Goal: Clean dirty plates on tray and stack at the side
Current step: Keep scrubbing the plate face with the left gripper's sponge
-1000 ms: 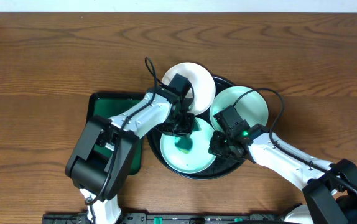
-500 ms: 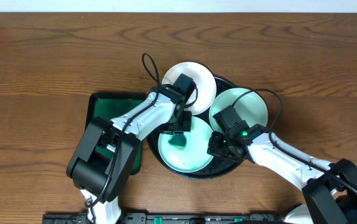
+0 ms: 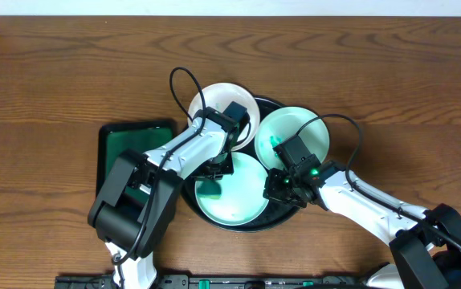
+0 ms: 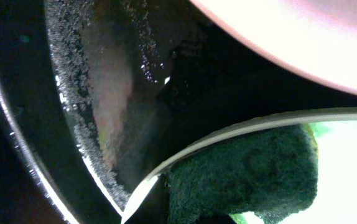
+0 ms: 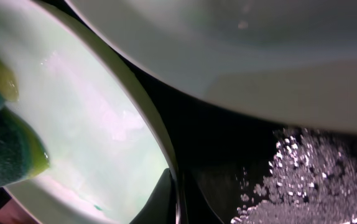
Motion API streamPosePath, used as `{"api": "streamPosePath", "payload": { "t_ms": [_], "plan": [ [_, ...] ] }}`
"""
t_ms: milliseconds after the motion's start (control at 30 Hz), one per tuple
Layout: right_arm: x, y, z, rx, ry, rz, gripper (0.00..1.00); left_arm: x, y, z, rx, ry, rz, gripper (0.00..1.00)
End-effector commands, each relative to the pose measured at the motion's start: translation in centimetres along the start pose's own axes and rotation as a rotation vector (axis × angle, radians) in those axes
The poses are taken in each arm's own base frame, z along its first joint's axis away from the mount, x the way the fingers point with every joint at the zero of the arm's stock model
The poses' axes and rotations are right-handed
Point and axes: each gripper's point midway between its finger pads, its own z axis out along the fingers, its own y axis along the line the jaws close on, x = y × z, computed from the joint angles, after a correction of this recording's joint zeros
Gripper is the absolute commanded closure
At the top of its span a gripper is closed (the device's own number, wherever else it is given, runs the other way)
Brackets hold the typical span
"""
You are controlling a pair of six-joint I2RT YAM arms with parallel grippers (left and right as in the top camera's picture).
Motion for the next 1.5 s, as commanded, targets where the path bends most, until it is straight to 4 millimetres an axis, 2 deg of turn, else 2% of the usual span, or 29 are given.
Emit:
{"api": "streamPosePath", "payload": {
  "t_ms": [0, 67, 267, 433, 733, 1100, 1233, 1467],
  "plan": [
    [0.3, -4.9, 0.8, 0.185, -0.028, 0.029, 0.99, 0.6, 9.9, 3.9, -0.454, 0.023, -0.039, 0.93],
    [0.3, -4.9, 0.8, 0.185, -0.029, 0.029, 0.99, 1.1, 9.1, 4.2, -0.4, 0.076, 0.046, 0.93],
    [0.2, -5.0, 0.8, 0.19, -0.034, 0.029, 0.99, 2.6, 4.0, 5.4, -0.098, 0.195, 0.256, 0.93],
    [0.2, -5.0, 0.8, 0.19, -0.034, 0.028, 0.99, 3.4, -0.3, 5.2, 0.156, 0.233, 0.373, 0.93],
    [0.2, -5.0, 0.8, 0.193, -0.036, 0.028, 0.99, 4.1, -4.6, 4.0, 0.432, 0.227, 0.535, 0.93],
    [0.3, -5.1, 0.8, 0.195, -0.034, 0.029, 0.99, 4.0, -8.3, 1.8, 0.682, 0.168, 0.643, 0.93],
    [0.3, -5.2, 0.7, 0.198, -0.032, 0.03, 0.99, 2.6, -8.5, 1.3, 0.667, 0.113, 0.605, 0.93],
    [0.4, -5.3, 0.7, 0.204, -0.027, 0.031, 0.99, -1.5, -7.1, 2.0, 0.475, -0.023, 0.541, 0.93]
  ]
}}
